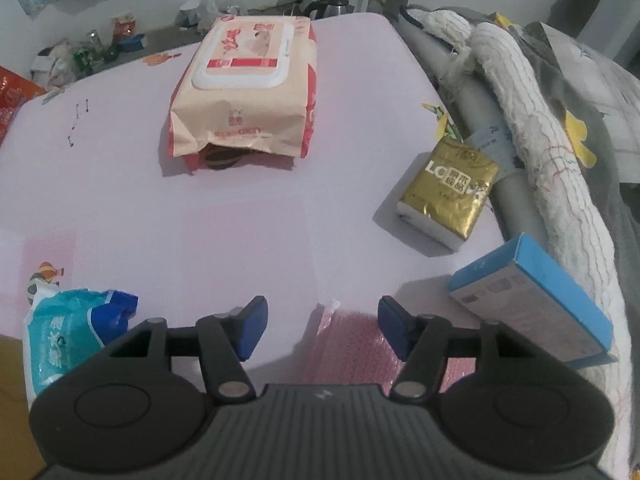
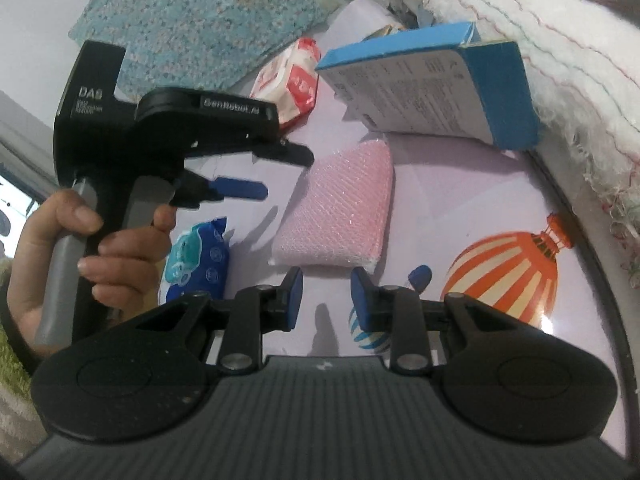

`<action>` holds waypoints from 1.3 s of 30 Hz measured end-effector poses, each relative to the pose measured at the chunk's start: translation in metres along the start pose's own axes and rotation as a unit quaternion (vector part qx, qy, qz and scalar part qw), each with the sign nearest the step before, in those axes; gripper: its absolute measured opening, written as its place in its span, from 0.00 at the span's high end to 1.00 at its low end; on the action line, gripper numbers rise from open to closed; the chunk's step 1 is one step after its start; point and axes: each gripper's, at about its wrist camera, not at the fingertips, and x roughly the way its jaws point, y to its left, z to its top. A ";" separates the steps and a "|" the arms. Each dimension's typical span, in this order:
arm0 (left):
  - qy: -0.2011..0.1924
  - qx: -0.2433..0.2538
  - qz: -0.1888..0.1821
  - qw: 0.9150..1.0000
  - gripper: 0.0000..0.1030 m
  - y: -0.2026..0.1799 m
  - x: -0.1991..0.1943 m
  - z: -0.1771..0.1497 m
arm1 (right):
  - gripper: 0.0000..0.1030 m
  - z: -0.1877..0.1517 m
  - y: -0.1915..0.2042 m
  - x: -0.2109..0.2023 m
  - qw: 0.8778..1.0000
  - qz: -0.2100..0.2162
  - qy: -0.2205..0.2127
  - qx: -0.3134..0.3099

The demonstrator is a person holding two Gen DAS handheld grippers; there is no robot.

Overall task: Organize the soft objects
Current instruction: 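Lower the left tool over the pink sponge, then reach the right tool to the pink sponge and close on it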

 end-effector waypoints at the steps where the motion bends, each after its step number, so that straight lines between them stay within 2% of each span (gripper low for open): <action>1: -0.002 0.003 0.003 1.000 0.39 -0.002 0.001 0.001 | 0.74 0.000 -0.002 0.003 1.000 0.003 0.009 0.002; 5: -0.008 0.012 0.010 1.000 0.39 -0.009 0.006 0.003 | 0.74 -0.005 -0.005 0.013 0.998 0.033 0.040 0.033; 9: 0.007 0.048 0.017 0.999 0.37 -0.021 0.017 0.002 | 0.74 -0.009 -0.008 0.022 0.997 0.049 0.044 0.049; 12: 0.030 0.076 0.035 0.996 0.38 -0.029 0.022 -0.007 | 0.74 -0.007 -0.011 0.023 0.996 0.047 0.030 0.064; 17: 0.033 0.087 0.052 0.994 0.41 -0.020 0.012 -0.014 | 0.74 -0.006 -0.023 0.007 0.996 0.039 -0.002 0.079; 21: 0.068 0.082 0.015 0.994 0.42 -0.006 0.006 -0.020 | 0.74 -0.006 -0.036 -0.011 0.995 0.010 -0.046 0.091; 24: 0.074 0.097 -0.014 0.992 0.42 -0.003 -0.005 -0.029 | 0.74 -0.004 -0.048 -0.022 0.991 0.003 -0.071 0.113; 26: 0.067 0.106 -0.036 0.992 0.41 -0.003 -0.016 -0.034 | 0.74 -0.004 -0.052 -0.026 0.990 0.002 -0.077 0.121; 30: 0.048 0.126 -0.075 0.988 0.27 -0.004 -0.034 -0.037 | 0.70 -0.003 -0.060 -0.032 0.988 0.007 -0.076 0.134; 33: 0.053 0.132 -0.099 0.985 0.27 -0.005 -0.039 -0.038 | 0.62 0.001 -0.064 -0.032 0.985 0.017 -0.076 0.154; 39: 0.053 0.114 -0.125 0.984 0.25 0.000 -0.044 -0.039 | 0.60 0.007 -0.074 -0.030 0.980 0.032 -0.077 0.178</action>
